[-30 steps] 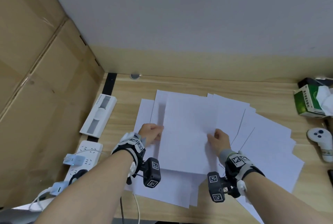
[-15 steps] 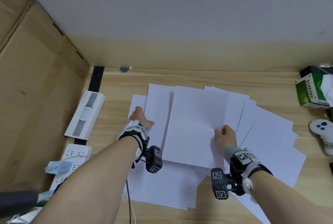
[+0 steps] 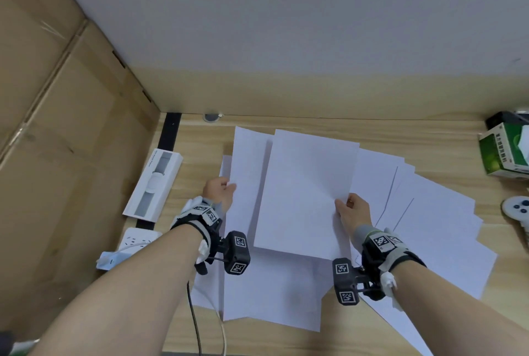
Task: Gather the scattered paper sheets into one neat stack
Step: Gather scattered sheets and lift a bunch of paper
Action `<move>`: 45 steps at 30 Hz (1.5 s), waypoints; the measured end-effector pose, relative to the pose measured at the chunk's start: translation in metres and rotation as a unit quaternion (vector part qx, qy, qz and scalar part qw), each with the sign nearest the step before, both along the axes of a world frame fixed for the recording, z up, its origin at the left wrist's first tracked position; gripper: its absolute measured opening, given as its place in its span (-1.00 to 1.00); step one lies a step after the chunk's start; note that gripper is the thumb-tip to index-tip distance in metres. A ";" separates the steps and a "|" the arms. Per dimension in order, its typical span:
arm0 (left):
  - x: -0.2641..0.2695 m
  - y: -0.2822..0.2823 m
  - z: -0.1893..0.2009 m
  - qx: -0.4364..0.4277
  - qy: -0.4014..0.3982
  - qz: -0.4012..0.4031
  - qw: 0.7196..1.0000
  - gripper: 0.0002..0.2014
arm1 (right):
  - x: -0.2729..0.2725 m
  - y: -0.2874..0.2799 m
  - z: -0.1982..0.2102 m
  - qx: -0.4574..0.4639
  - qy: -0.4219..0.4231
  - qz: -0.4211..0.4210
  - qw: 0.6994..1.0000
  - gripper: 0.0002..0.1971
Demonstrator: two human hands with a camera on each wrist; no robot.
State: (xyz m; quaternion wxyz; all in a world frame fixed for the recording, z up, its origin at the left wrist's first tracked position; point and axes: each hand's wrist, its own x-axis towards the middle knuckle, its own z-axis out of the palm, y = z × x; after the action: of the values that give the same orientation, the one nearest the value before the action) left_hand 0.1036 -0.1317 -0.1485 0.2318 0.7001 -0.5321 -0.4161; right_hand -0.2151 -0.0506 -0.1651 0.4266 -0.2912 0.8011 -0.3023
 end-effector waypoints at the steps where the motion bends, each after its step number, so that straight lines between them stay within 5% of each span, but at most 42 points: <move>1: 0.003 0.002 0.001 0.005 -0.008 0.008 1.000 -0.70 | 0.003 -0.001 0.000 -0.004 -0.003 0.006 1.000 -0.88; 9: 0.015 0.021 0.026 0.041 -0.296 -0.028 0.954 -0.63 | -0.002 0.012 -0.001 0.008 0.025 0.025 0.999 -0.87; 16: 0.020 0.030 0.029 0.032 -0.367 -0.047 0.928 -0.78 | -0.021 0.034 -0.002 0.014 0.039 0.025 0.999 -0.91; 25: 0.000 0.030 0.021 -0.123 -0.094 0.028 0.988 -0.76 | -0.026 0.058 -0.004 0.018 0.021 0.027 0.999 -0.89; 27: -0.017 0.018 0.019 -0.084 -0.010 0.045 0.995 -0.75 | -0.027 0.060 -0.010 0.011 0.020 0.024 0.999 -0.87; 31: -0.028 0.023 0.016 0.137 0.108 0.106 0.979 -0.40 | -0.028 0.069 -0.012 0.006 0.009 0.019 1.000 -0.88; 34: -0.019 0.051 0.002 0.245 0.113 0.067 0.961 -0.54 | -0.022 0.073 -0.011 0.016 0.000 0.026 1.000 -0.84; 39: -0.016 0.071 -0.005 0.228 0.146 0.117 0.956 -0.92 | 0.000 0.072 -0.006 0.026 -0.023 0.059 0.998 -0.82; 45: -0.014 0.082 0.003 0.259 0.235 0.087 0.933 -0.62 | 0.034 0.062 -0.002 0.030 -0.029 0.110 0.993 -0.94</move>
State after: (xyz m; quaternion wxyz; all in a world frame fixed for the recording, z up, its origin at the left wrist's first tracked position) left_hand 0.0892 -0.0499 -0.1452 0.1965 0.6615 -0.2729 -0.6704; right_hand -0.1813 0.0110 -0.1673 0.4887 -0.3555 0.7604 -0.2379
